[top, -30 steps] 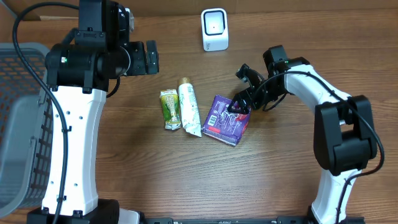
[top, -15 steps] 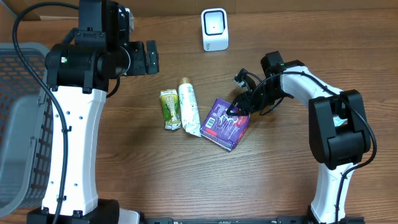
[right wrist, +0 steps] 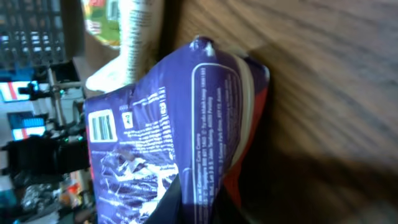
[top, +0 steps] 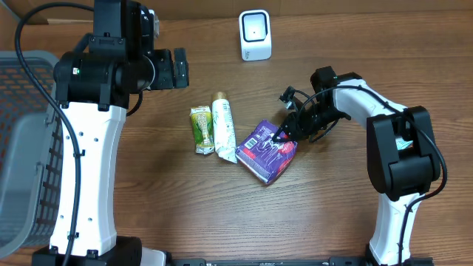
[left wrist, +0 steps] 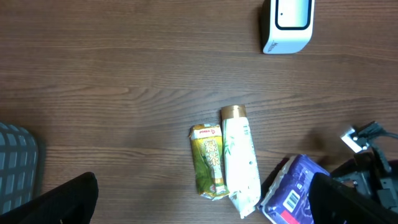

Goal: Scan the item barcode
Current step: 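Regrip the purple bag's top edge with the right gripper, then lift purple bag and hold its barcode over the white scanner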

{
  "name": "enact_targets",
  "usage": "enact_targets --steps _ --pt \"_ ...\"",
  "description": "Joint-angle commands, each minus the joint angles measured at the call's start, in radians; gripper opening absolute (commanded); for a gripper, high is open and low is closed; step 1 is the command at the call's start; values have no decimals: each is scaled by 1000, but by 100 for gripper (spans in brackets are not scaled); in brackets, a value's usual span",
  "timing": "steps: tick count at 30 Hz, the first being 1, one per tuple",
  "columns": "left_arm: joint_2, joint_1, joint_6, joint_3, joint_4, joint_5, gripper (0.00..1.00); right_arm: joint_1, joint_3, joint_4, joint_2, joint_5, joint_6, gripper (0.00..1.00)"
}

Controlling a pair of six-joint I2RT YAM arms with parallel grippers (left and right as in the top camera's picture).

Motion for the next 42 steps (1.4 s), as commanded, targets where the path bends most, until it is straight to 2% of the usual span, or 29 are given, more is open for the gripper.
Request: enact_targets --steps 1,5,9,12,19,28,42 --pt "2 -2 8 9 1 -6 100 -15 108 -31 -25 -51 19 4" --pt "2 -2 8 9 1 -5 100 -16 187 -21 -100 45 171 4" --pt "2 -2 8 9 1 -6 100 -15 222 62 -230 318 422 4" --pt "2 -2 8 9 1 -6 100 -16 222 121 -347 458 557 4" --pt "2 -2 8 9 1 -5 100 -16 222 187 -569 518 689 4" --pt "2 -2 8 9 1 -6 100 -16 222 202 -720 537 734 4" --pt "2 -2 8 9 1 -5 99 2 222 194 -702 579 737 4"
